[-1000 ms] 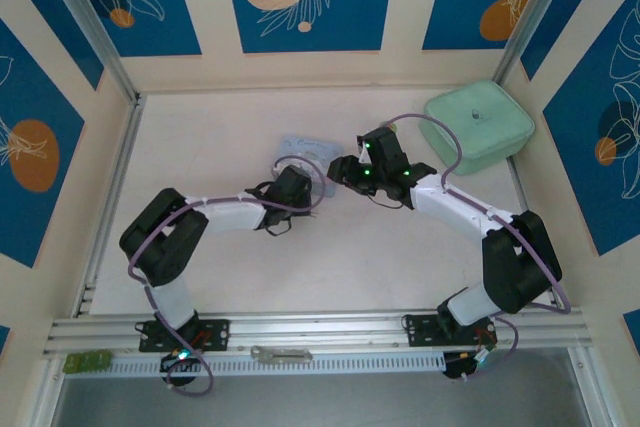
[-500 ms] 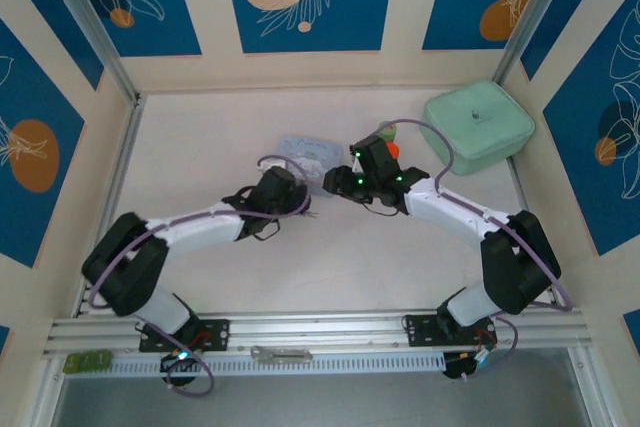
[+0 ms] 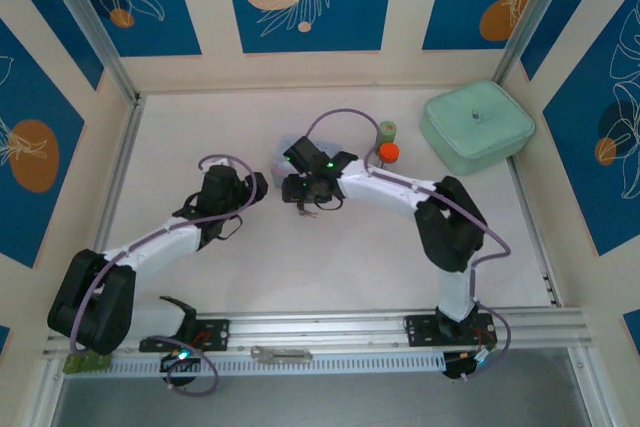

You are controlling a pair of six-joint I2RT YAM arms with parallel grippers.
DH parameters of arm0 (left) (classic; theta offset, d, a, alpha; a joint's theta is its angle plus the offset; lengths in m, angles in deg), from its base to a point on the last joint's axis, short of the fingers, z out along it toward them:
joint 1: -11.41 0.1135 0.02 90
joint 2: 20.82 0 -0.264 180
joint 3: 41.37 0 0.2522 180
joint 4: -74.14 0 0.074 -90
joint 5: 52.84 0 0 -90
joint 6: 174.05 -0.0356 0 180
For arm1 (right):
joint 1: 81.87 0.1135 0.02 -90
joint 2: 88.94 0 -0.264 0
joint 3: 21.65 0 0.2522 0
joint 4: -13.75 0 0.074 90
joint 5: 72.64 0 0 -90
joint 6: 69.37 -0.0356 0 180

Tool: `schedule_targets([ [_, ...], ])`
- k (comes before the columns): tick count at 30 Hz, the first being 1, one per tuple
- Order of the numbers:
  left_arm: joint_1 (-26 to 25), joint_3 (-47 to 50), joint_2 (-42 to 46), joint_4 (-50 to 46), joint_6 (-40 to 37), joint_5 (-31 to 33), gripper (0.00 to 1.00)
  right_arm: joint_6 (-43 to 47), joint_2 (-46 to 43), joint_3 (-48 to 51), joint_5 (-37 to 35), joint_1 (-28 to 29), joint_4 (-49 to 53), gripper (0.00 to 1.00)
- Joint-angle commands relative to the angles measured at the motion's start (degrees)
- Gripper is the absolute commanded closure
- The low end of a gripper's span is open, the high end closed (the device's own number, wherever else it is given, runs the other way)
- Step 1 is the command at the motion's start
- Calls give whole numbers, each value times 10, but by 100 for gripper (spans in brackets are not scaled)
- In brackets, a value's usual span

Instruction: Unlock a padlock with a key

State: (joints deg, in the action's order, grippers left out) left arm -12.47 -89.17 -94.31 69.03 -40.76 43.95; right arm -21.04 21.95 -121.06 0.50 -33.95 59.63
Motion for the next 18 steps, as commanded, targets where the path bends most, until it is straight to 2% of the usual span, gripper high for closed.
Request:
schedule_targets([
  [1,8,12,-8,49,16,-34,21,14,42,-45,-67,14,94,46],
  [10,13,28,-21,71,32,-47,21,15,100,-80,-81,22,96,52],
  [18,15,28,-24,75,34,-46,21,37,114,-79,-75,20,72,75],
])
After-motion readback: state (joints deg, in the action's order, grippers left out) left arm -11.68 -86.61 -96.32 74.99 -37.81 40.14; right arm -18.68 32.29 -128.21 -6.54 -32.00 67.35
